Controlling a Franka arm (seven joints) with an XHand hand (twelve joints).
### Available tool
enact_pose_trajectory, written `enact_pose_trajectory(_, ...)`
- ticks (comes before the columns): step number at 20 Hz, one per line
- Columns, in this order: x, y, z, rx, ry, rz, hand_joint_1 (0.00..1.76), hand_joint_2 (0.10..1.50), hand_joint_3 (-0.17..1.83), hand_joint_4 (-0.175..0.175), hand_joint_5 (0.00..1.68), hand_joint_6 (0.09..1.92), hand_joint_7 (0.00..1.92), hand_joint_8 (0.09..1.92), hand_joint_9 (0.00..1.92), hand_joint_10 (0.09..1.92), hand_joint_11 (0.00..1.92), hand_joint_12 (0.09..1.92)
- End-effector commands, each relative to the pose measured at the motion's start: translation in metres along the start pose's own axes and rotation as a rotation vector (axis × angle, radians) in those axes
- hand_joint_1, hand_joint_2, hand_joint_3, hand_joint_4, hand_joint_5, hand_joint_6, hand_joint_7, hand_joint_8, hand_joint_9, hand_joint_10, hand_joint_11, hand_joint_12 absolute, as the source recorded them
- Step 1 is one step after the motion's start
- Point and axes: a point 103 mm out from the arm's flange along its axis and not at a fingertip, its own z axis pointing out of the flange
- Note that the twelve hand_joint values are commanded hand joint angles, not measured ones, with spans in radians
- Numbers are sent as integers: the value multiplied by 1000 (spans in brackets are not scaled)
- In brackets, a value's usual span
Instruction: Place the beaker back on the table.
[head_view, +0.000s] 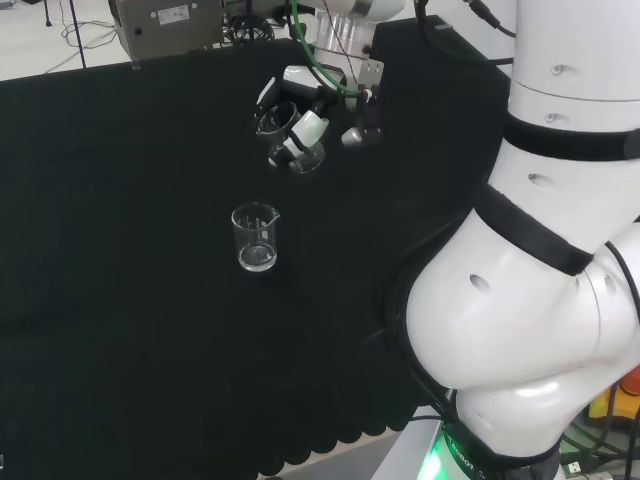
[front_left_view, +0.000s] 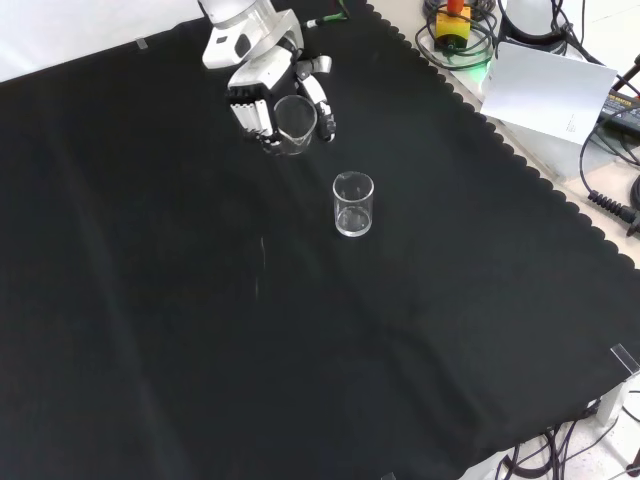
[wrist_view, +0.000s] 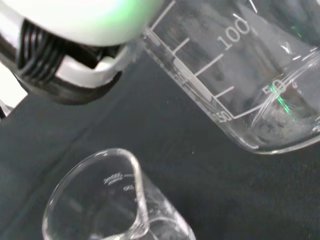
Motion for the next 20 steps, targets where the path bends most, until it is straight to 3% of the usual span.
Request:
enact_pose_trajectory(1, -28, 13, 12, -98, 92, -17, 1129, 652, 661, 175, 1290, 647, 1716, 87, 1748, 87, 1687, 423)
enact_pose_trajectory(7, -41, 28, 33, -103, 151, -28, 1129, 657, 652, 175, 1288, 646, 1710, 87, 1740, 87, 1676, 427)
enact_pose_trajectory(16, -54, 47, 53, -74, 175, -38, 1129, 661, 644, 175, 1288, 643, 1702, 87, 1725, 87, 1663, 433)
enact_pose_trajectory(20, -61, 50, 60, -103, 206, -28, 1129, 663, 641, 175, 1288, 642, 1700, 87, 1722, 87, 1657, 436)
